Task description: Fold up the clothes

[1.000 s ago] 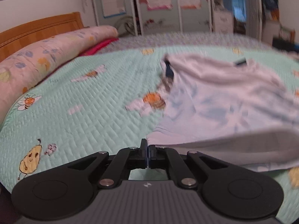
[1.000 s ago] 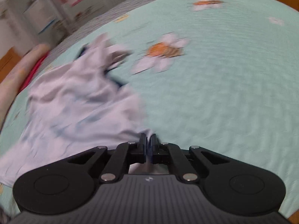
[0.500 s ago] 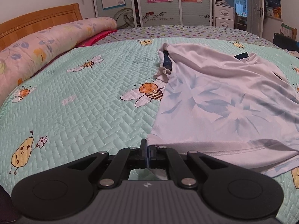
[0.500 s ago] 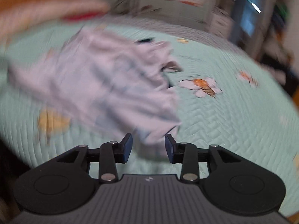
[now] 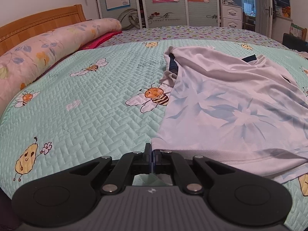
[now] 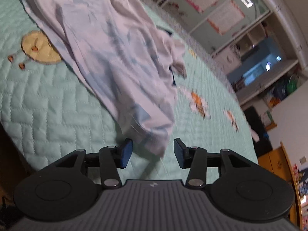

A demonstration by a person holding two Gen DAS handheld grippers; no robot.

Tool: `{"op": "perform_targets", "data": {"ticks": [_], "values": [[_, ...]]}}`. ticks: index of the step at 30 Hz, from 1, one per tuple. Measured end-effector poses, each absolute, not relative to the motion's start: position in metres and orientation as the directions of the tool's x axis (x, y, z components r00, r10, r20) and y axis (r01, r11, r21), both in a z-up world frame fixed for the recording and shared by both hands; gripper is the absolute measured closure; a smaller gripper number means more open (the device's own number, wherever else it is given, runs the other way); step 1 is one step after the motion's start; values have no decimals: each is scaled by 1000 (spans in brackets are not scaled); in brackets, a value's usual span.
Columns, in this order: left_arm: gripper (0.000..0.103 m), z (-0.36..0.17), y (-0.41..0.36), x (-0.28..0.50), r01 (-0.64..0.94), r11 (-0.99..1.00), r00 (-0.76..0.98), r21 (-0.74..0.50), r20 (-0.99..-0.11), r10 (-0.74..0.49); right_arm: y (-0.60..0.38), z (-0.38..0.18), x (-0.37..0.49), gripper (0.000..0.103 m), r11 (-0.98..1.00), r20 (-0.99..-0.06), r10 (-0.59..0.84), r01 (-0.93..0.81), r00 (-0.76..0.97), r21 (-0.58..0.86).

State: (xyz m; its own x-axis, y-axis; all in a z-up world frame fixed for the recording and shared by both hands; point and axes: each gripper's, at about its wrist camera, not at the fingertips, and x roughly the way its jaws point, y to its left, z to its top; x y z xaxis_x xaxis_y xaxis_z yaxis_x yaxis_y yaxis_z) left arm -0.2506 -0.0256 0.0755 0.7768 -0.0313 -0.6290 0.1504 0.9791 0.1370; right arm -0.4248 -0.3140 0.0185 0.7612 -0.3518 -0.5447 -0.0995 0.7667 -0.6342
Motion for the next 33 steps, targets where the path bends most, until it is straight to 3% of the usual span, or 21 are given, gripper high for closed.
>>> {"op": "perform_targets", "data": {"ticks": [5,11,15,17,18,19,23,25,28,33], "values": [[103,76,-25,-248,143,979,774,143,-633,-21,-312,38,-422,55,774,-462,-329,-45,824,-631],[103,75,-27,-249,145,978,772,151,-636,-16,-312,49,-417,55,811,-493,-295,-59,819,-582],[103,74,-29,-249,146,977,770,156,-637,-14,-300,37,-413,55,770,-492,-284,-110,823,-628],[103,75,-29,-249,144,977,771,159,-637,-10,-294,31,-411,61,747,-491,-279,-135,825,-651],[103,75,-28,-249,142,977,771,160,-636,-8,-295,32,-409,73,749,-485,-287,-122,826,-651],[103,77,-28,-250,137,977,776,163,-631,-3,-299,39,-405,102,779,-481,-295,-84,826,-622],[103,86,-31,-255,160,966,802,205,-597,-7,-346,86,-402,102,926,-477,-329,181,815,-330],[103,79,-37,-253,186,960,786,210,-617,-17,-381,90,-402,102,946,-537,-323,280,779,-164],[103,68,-45,-253,203,951,776,233,-631,-11,-409,69,-400,102,952,-604,-272,301,749,-56],[101,57,-46,-255,190,950,775,248,-632,10,-415,53,-409,101,948,-634,-262,318,728,-28]]}}
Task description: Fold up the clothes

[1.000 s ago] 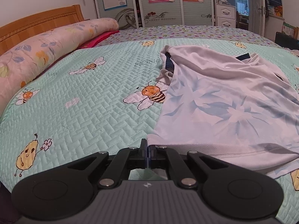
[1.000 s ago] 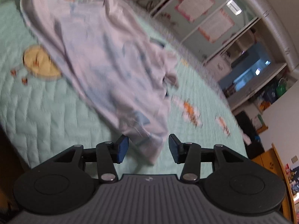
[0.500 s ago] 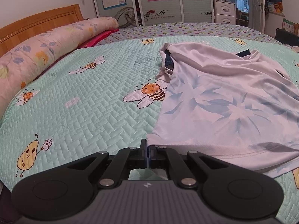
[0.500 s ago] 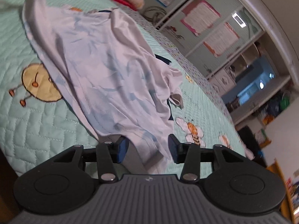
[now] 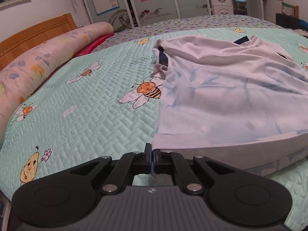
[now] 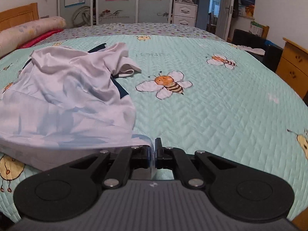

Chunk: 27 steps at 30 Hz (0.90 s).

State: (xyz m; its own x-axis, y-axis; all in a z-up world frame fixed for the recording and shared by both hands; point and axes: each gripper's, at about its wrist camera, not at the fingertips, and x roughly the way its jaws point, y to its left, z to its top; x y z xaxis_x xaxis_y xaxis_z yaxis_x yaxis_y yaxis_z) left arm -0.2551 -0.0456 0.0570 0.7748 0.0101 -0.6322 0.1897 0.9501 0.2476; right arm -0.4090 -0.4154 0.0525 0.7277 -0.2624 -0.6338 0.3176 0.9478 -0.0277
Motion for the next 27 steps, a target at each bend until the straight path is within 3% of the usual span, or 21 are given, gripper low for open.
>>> {"op": "perform_targets", "data": {"ticks": [8,10,13,18,20,21,23,27], "values": [[96,41,-31,-260,190,958,763,217,-646,-6,-413,53,-405,101,950,-625,-254,311,738,-20],[94,35,-29,-261,190,957,757,219,-654,-1,-414,52,-402,101,949,-629,-257,314,733,-22],[79,29,-28,-262,199,953,756,230,-655,0,-416,49,-399,101,946,-638,-258,323,726,-16],[77,23,-25,-259,225,952,743,208,-669,-30,-415,45,-397,101,943,-657,-263,331,707,-22],[84,23,-24,-255,235,955,731,181,-680,-51,-415,44,-397,101,942,-663,-263,334,701,-19],[102,24,-22,-253,239,957,725,162,-686,-65,-415,44,-397,101,942,-667,-258,336,699,-12],[103,27,-20,-250,245,961,714,126,-695,-91,-416,44,-395,101,941,-677,-248,338,693,2],[103,85,-11,-249,223,970,756,94,-645,-111,-422,68,-391,102,941,-652,-222,335,725,53]]}}
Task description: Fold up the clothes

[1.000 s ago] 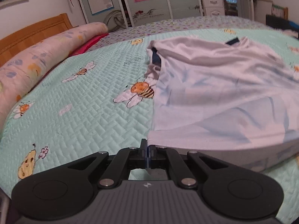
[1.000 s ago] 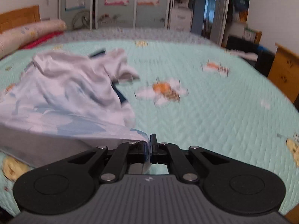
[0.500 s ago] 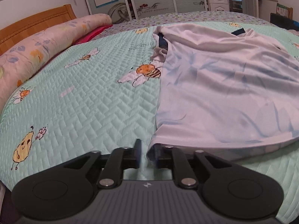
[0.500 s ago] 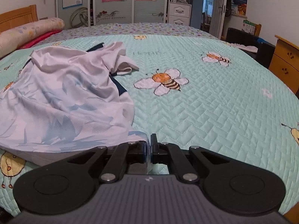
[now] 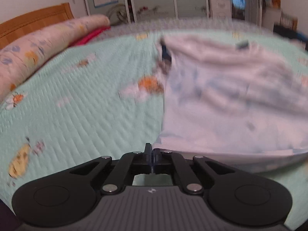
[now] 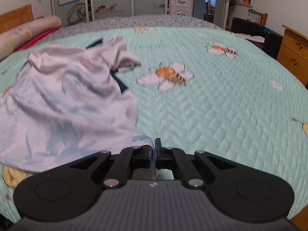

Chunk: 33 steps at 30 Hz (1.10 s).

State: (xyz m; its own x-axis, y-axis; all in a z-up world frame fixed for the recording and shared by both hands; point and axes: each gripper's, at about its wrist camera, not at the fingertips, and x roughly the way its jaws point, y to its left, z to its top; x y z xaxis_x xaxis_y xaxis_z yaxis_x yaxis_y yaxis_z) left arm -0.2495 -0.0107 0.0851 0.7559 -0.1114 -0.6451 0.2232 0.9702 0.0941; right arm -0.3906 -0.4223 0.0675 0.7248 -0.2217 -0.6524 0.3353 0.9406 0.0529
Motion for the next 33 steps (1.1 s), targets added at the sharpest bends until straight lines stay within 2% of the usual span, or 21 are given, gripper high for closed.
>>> {"op": "perform_targets", "data": {"ticks": [3,5,7,9,11,15,18,21,25,26,27,29,30,32,33], "values": [[103,142,-1,-262,224,972,800,67,-582,-144,-431,107,-397,102,927,-602,-178,337,778,161],[103,174,1,-277,232,967,833,108,-536,-140,-432,134,-407,102,924,-553,-152,317,819,215],[103,191,1,-287,239,957,854,162,-505,-127,-426,148,-417,102,933,-522,-157,299,838,200],[103,180,2,-285,223,951,842,212,-534,-78,-422,142,-419,102,940,-532,-165,296,831,171],[103,152,6,-271,194,958,790,213,-613,-24,-419,120,-414,102,944,-577,-168,299,800,141],[99,106,2,-263,181,934,746,309,-662,74,-412,80,-405,101,951,-645,-175,297,744,85],[99,88,2,-260,176,932,724,318,-683,96,-409,70,-403,101,954,-658,-182,293,730,61],[98,80,7,-260,157,935,726,317,-679,108,-408,65,-402,90,957,-663,-197,287,722,28],[95,63,12,-258,128,951,701,282,-704,114,-406,62,-402,90,960,-663,-208,281,719,3],[93,58,13,-258,123,953,697,277,-708,116,-405,61,-402,90,961,-665,-209,278,717,-2],[87,53,14,-259,117,954,690,277,-713,122,-404,60,-402,90,962,-665,-209,275,717,-5],[75,43,17,-258,99,956,680,276,-720,138,-405,61,-402,90,960,-668,-200,279,716,12],[74,40,19,-255,96,957,677,272,-723,138,-408,63,-402,90,957,-671,-180,286,720,50],[76,41,21,-250,117,959,672,259,-732,115,-420,69,-400,91,936,-677,-124,311,726,163],[84,42,23,-247,128,959,670,251,-735,103,-427,73,-398,91,923,-676,-107,326,729,206]]}}
